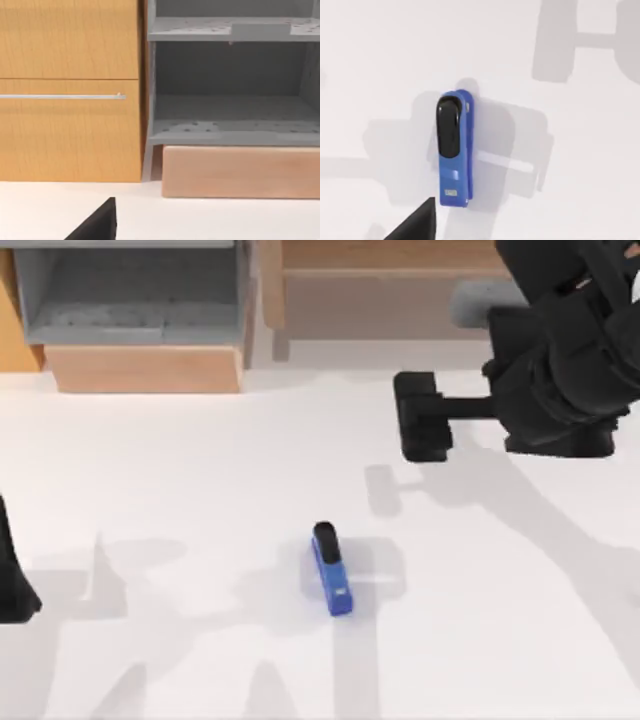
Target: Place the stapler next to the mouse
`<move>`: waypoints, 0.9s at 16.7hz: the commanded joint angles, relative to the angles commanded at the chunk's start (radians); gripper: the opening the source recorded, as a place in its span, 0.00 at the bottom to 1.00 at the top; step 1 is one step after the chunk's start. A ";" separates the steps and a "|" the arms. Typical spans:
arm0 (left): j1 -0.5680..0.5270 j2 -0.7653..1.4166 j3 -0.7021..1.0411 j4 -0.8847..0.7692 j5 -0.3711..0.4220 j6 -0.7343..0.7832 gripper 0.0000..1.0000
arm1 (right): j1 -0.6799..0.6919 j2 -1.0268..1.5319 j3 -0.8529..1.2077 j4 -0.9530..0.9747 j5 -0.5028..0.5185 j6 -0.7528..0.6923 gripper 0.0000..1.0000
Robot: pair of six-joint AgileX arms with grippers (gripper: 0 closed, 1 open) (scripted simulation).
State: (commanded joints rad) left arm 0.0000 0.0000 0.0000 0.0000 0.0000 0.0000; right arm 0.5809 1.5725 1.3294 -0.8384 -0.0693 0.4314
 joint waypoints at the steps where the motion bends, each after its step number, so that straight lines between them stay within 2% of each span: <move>1: 0.000 0.000 0.000 0.000 0.000 0.000 1.00 | 0.030 0.099 0.074 -0.050 -0.002 0.024 1.00; 8: 0.000 0.000 0.000 0.000 0.000 0.000 1.00 | 0.178 0.628 0.500 -0.305 0.043 0.123 1.00; 11: 0.000 0.000 0.000 0.000 0.000 0.000 1.00 | 0.204 0.718 0.585 -0.350 0.067 0.135 1.00; 15: 0.000 0.000 0.000 0.000 0.000 0.000 1.00 | 0.207 0.727 0.594 -0.355 0.071 0.136 1.00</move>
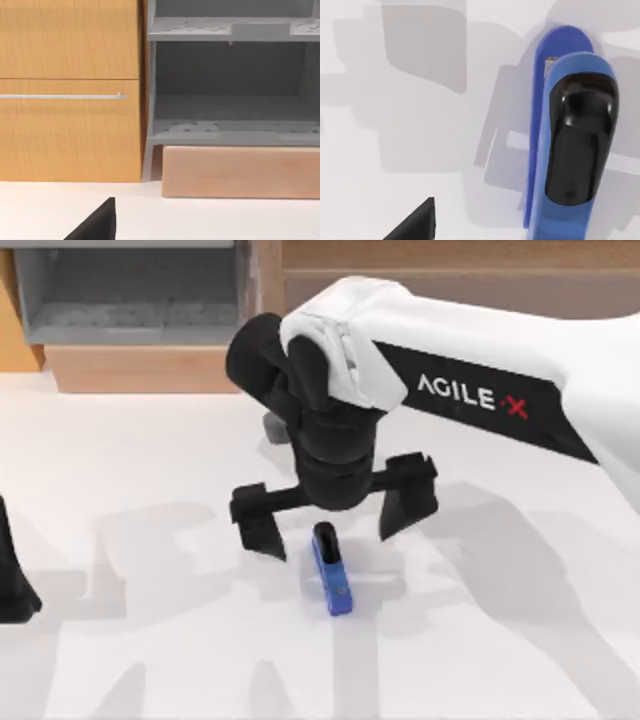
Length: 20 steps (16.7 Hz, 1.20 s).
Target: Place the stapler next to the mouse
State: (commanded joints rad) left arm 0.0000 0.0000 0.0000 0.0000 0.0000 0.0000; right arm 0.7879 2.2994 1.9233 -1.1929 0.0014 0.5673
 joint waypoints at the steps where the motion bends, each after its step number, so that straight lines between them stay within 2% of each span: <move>1: 0.000 0.000 0.000 0.000 0.000 0.000 1.00 | 0.000 0.000 0.000 0.000 0.000 0.000 1.00; 10: 0.000 0.000 0.000 0.000 0.000 0.000 1.00 | 0.001 0.045 -0.110 0.155 0.000 0.001 1.00; 15: 0.000 0.000 0.000 0.000 0.000 0.000 1.00 | 0.001 0.049 -0.119 0.167 0.001 0.002 1.00; 20: 0.000 0.000 0.000 0.000 0.000 0.000 1.00 | 0.001 0.049 -0.119 0.167 0.001 0.002 0.62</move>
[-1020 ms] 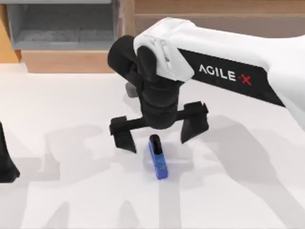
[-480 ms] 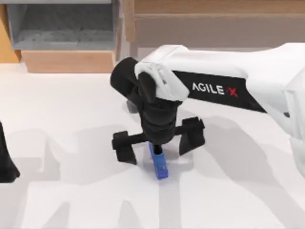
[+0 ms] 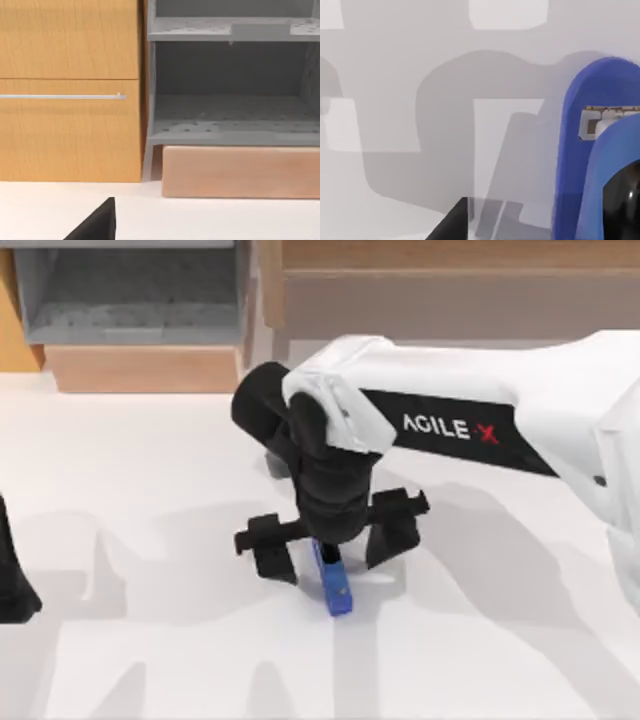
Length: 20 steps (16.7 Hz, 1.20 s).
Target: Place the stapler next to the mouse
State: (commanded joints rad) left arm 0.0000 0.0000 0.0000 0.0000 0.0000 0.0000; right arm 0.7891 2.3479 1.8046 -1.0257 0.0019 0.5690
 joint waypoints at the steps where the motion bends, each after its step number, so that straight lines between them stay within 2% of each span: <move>1: 0.000 0.000 0.000 0.000 0.000 0.000 1.00 | 0.000 0.000 0.000 0.000 0.000 0.000 0.55; 8: 0.000 0.000 0.000 0.000 0.000 0.000 1.00 | 0.000 0.000 0.000 0.000 0.000 0.000 0.02; 20: 0.000 0.000 0.000 0.000 0.000 0.000 1.00 | -0.002 -0.012 0.022 -0.035 0.004 -0.002 0.00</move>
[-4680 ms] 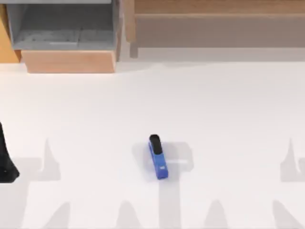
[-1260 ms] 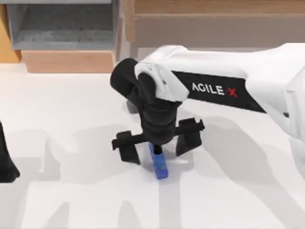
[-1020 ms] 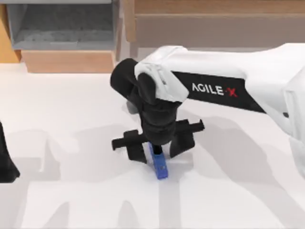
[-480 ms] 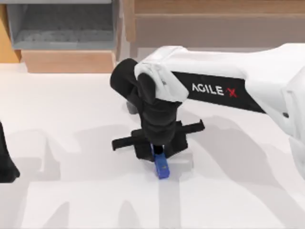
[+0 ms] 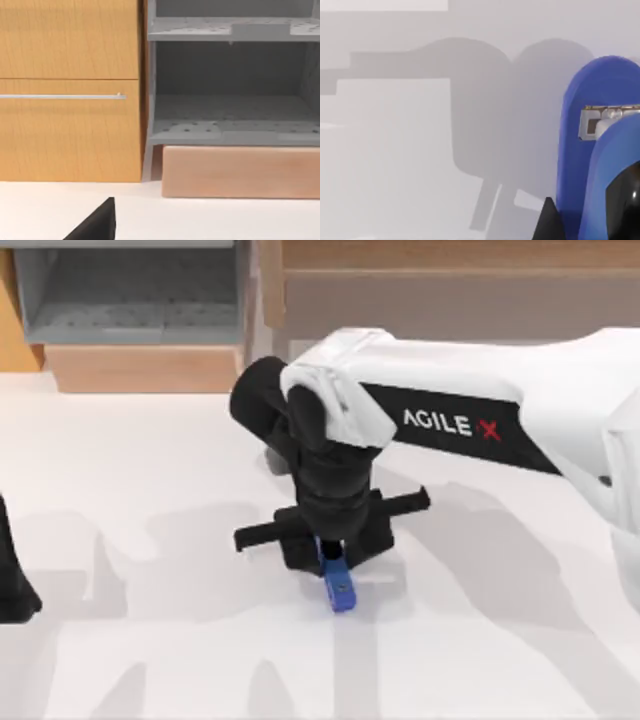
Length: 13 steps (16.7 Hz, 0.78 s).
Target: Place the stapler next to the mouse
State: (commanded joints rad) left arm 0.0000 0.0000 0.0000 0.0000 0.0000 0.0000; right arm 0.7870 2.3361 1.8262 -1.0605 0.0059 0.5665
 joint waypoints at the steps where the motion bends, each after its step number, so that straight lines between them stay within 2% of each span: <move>1: 0.000 0.000 0.000 0.000 0.000 0.000 1.00 | 0.000 -0.007 0.014 -0.020 0.000 0.000 0.00; 9: 0.000 0.000 0.000 0.000 0.000 0.000 1.00 | -0.013 -0.024 0.047 -0.064 0.000 -0.011 0.00; 13: 0.000 0.000 0.000 0.000 0.000 0.000 1.00 | -0.163 -0.027 0.064 -0.078 0.005 -0.126 0.00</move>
State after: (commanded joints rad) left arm 0.0000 0.0000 0.0000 0.0000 0.0000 0.0000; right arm 0.6235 2.3093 1.8903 -1.1388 0.0113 0.4406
